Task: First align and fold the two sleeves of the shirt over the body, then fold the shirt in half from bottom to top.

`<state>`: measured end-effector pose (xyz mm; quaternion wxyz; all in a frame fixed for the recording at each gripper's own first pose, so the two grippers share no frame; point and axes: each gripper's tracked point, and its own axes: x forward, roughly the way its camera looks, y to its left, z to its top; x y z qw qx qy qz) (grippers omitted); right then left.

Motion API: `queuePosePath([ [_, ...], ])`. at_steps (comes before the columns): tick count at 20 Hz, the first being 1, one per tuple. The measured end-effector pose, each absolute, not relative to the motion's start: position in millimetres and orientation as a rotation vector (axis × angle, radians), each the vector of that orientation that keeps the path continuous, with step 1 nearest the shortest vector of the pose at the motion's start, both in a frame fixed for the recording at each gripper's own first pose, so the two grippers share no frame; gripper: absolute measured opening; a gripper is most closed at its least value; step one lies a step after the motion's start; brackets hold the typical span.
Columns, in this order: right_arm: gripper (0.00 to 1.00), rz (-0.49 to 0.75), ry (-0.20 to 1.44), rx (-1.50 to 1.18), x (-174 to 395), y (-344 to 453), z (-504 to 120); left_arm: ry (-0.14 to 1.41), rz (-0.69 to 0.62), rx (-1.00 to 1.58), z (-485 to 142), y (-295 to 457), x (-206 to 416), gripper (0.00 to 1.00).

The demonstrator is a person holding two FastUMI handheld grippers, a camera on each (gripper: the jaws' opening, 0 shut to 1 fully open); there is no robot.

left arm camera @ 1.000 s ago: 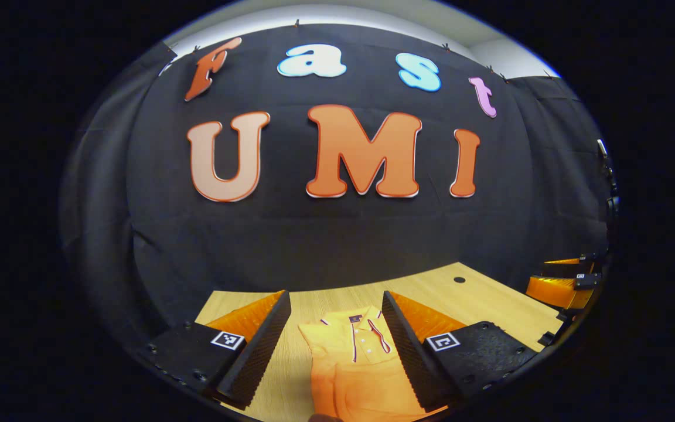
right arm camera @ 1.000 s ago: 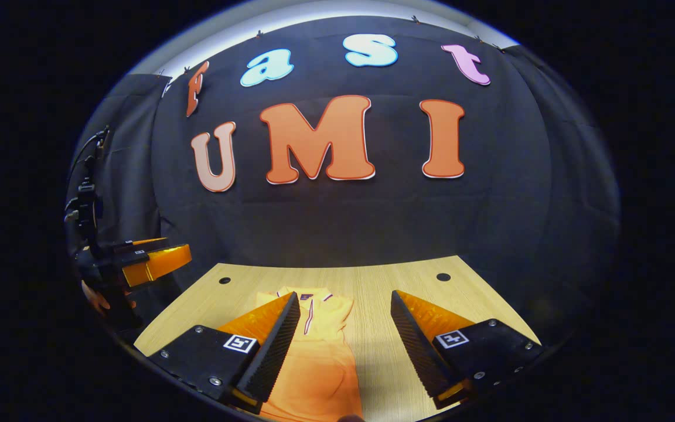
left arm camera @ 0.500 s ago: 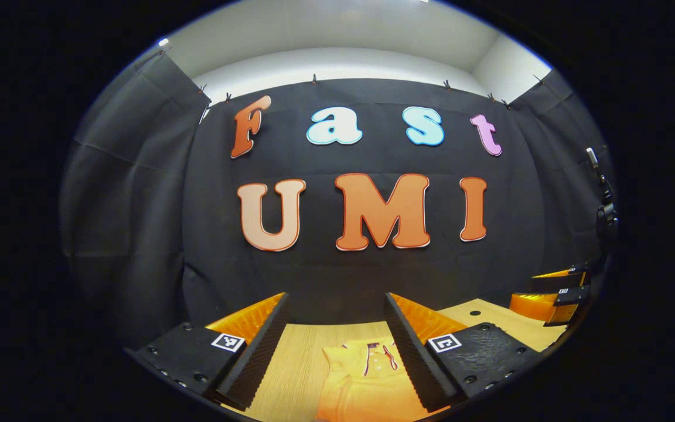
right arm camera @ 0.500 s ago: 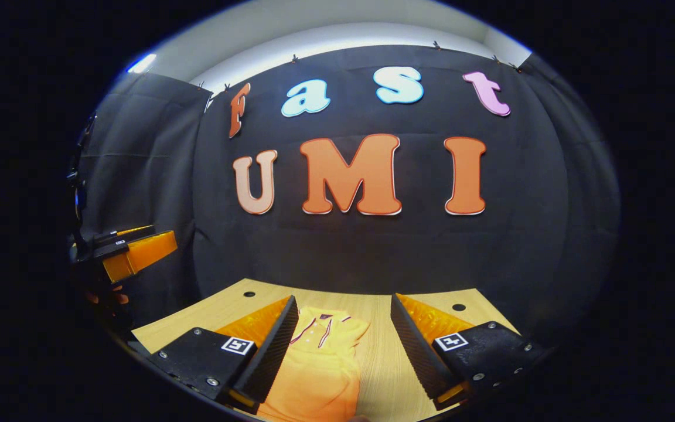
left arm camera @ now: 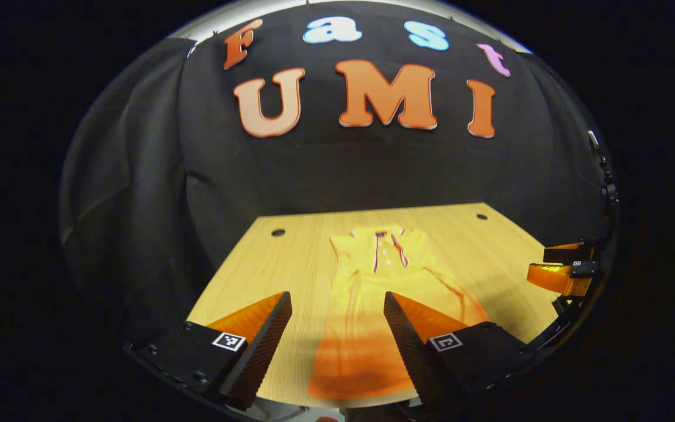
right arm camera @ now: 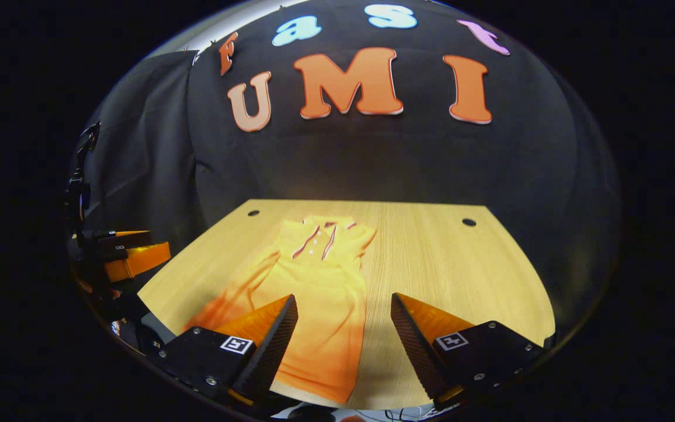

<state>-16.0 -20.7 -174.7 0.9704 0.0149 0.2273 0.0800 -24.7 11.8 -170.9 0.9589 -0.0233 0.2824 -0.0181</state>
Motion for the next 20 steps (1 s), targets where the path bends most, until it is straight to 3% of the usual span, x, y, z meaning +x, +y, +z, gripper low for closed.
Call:
queuePosePath([
  [3,0.98,0.173,0.608,0.074,-29,-19,-216,0.748,-0.047,-0.051,-205,14,-15,0.98],
  [12,0.99,0.179,0.935,0.075,-36,8,-290,1.107,-0.078,-0.138,-218,13,-7,0.98],
  [20,0.97,0.182,1.062,0.011,-56,10,-327,1.269,-0.080,-0.158,-260,14,-41,0.99],
])
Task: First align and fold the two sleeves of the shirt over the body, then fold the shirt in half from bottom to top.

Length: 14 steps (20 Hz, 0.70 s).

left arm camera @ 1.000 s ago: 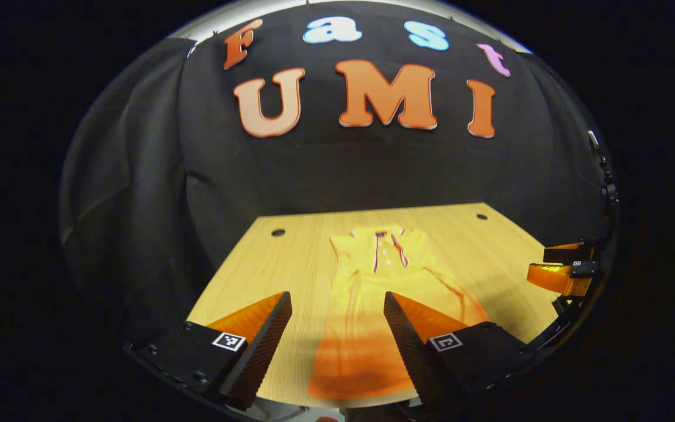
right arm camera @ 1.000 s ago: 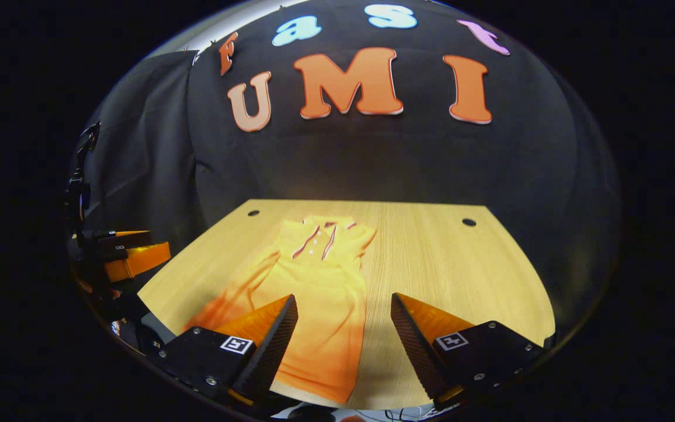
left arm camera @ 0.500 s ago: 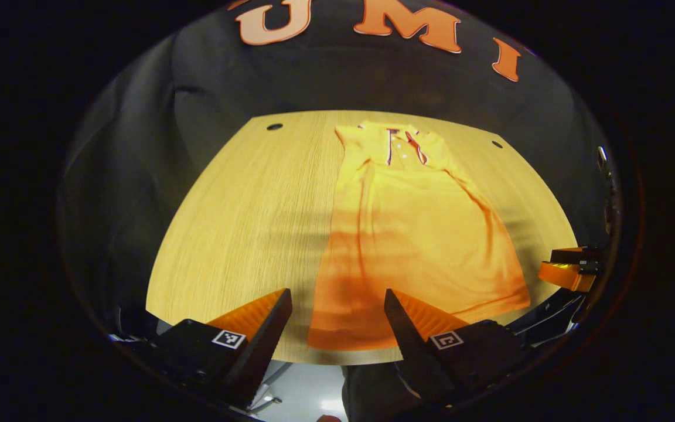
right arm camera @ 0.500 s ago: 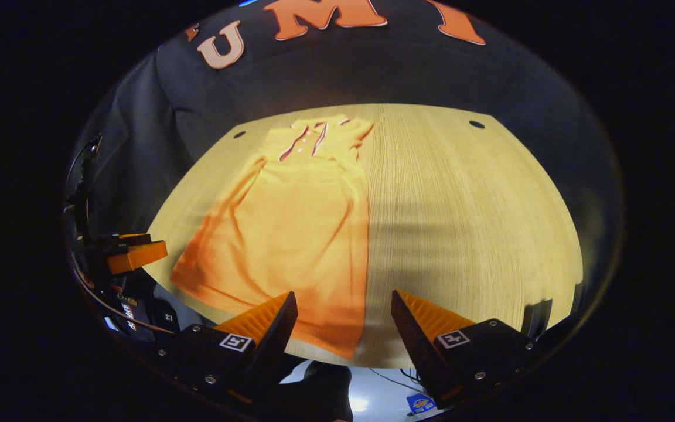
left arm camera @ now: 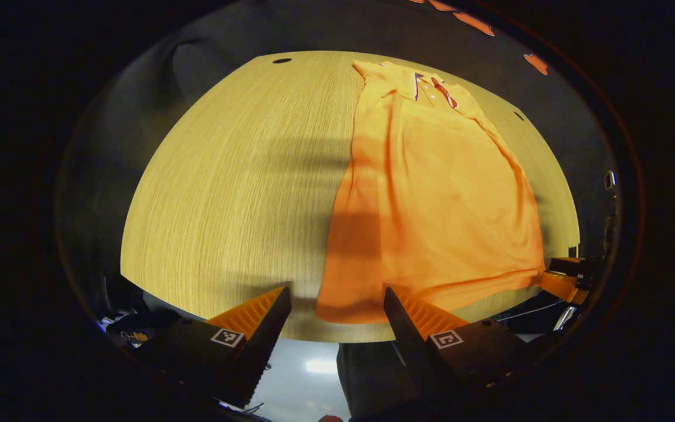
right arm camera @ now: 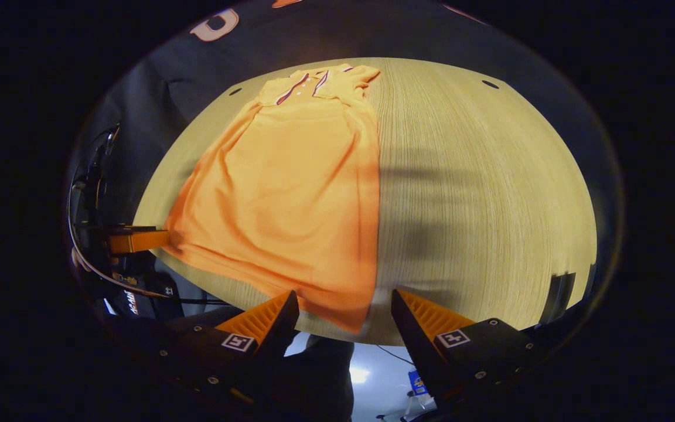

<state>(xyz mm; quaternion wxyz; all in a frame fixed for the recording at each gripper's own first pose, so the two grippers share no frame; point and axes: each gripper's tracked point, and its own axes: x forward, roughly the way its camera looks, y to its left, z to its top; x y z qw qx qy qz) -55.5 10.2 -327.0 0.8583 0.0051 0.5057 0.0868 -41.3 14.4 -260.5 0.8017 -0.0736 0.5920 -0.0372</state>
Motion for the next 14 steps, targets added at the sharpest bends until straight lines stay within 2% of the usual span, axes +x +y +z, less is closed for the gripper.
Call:
queuePosePath([
  [6,0.96,0.141,1.090,-0.001,-59,9,-335,1.290,-0.073,-0.099,-269,0,-38,0.99],
  [8,0.90,0.163,1.112,-0.069,-59,15,-339,1.315,-0.058,-0.110,-269,-6,-35,0.99],
  [11,0.76,0.156,1.111,-0.107,-54,21,-337,1.317,-0.089,-0.085,-272,-17,-28,0.94],
  [13,0.43,0.116,1.095,-0.034,-48,18,-337,1.277,-0.111,-0.079,-266,-22,-25,0.82],
  [14,0.35,0.125,1.097,0.041,-46,23,-336,1.242,-0.118,-0.089,-266,-25,-22,0.77],
])
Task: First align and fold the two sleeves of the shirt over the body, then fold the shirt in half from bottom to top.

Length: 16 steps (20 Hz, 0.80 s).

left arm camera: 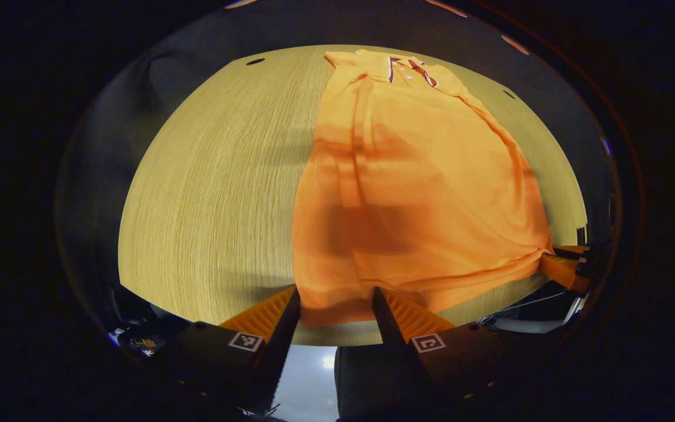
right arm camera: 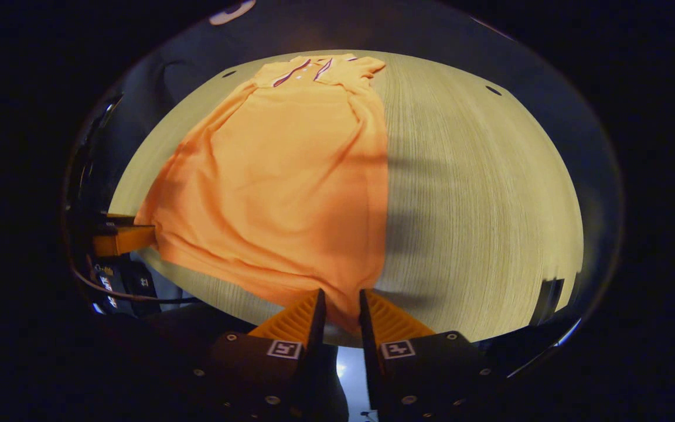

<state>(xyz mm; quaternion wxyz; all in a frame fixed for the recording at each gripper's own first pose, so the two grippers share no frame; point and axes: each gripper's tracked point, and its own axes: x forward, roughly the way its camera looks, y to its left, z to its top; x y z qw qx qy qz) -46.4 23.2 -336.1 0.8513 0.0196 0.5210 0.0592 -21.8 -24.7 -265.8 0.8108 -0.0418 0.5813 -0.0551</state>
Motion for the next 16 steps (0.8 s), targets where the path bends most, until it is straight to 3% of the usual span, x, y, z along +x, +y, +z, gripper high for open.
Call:
queuePosePath([
  [1,0.19,0.178,1.117,0.153,-49,37,-336,1.215,-0.105,-0.134,-262,-30,-19,0.54],
  [2,0.19,0.222,1.151,0.293,-60,50,-336,1.217,-0.106,-0.133,-265,-31,-21,0.31],
  [3,0.11,0.213,1.162,0.440,-59,55,-335,1.215,-0.136,-0.132,-265,-37,-22,0.09],
  [4,0.04,0.224,1.156,0.548,-55,64,-336,1.210,-0.169,-0.157,-260,-44,-23,0.09],
  [5,0.04,0.234,1.153,0.593,-56,67,-334,1.193,-0.163,-0.179,-262,-46,-20,0.09],
  [6,0.03,0.244,1.132,0.612,-50,69,-331,1.183,-0.169,-0.198,-252,-48,-16,0.01],
  [9,0.03,0.335,1.053,0.751,-36,87,-297,1.165,-0.197,-0.218,-236,-48,-1,0.01],
  [16,0.02,0.380,0.933,0.827,5,93,-255,1.035,-0.219,-0.247,-186,-36,58,0.01],
])
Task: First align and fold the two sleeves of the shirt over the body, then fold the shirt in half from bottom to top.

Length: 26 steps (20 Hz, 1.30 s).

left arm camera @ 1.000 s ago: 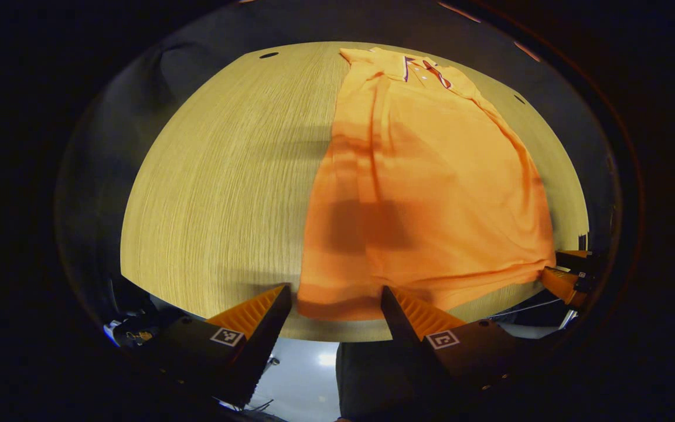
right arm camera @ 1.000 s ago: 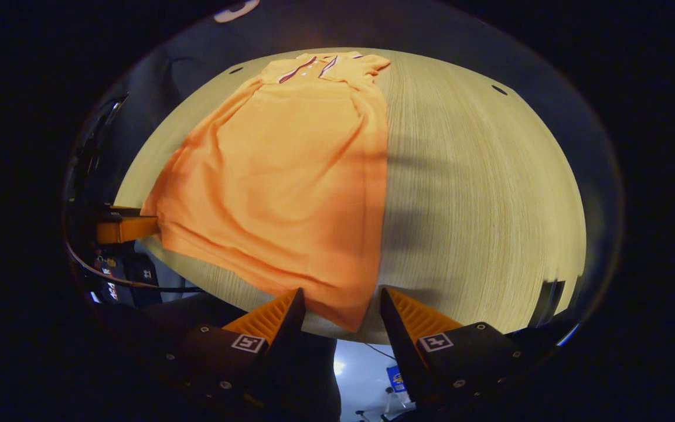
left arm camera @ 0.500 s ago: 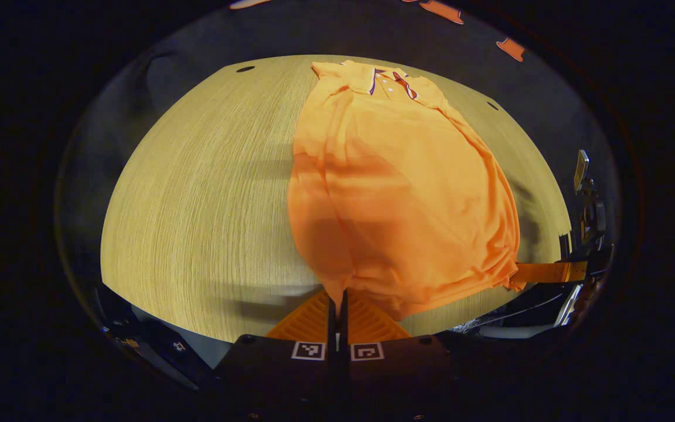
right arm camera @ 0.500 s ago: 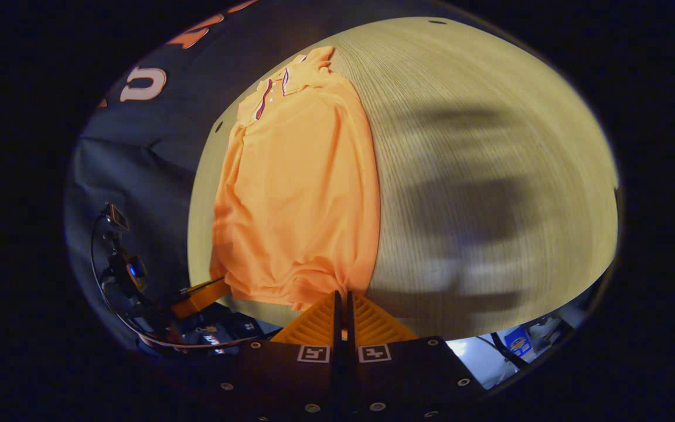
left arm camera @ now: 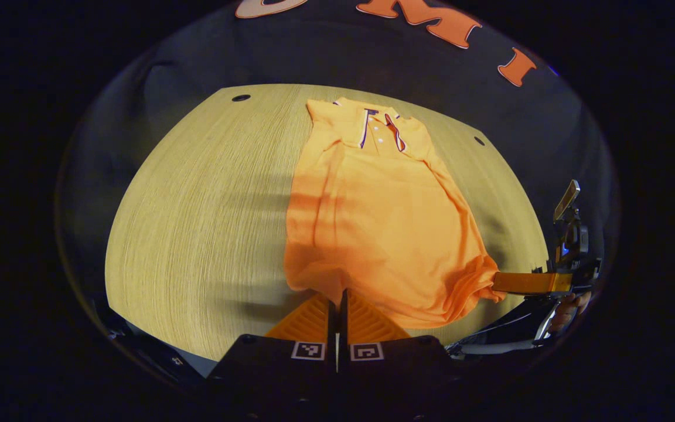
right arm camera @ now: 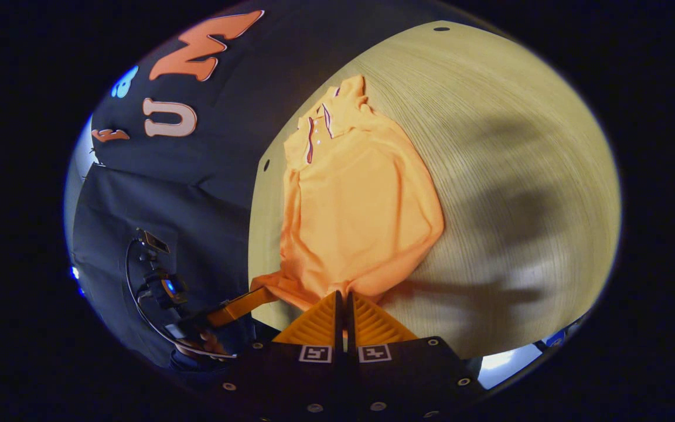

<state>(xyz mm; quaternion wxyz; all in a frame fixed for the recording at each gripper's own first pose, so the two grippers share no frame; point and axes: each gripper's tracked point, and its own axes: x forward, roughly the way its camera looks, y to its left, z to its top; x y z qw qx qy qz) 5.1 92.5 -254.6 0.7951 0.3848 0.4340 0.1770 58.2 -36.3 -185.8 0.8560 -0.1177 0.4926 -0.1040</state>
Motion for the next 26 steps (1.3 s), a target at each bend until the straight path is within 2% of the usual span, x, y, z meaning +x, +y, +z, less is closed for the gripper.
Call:
queuePosePath([
  [9,0.02,0.345,0.813,0.853,83,70,-205,0.943,-0.268,-0.232,-151,-30,138,0.01],
  [15,0.02,0.289,0.721,0.867,148,51,-166,0.854,-0.282,-0.213,-124,-15,222,0.01],
  [26,0.02,0.209,0.705,0.737,269,32,-137,0.807,-0.304,-0.206,-128,8,364,0.01],
])
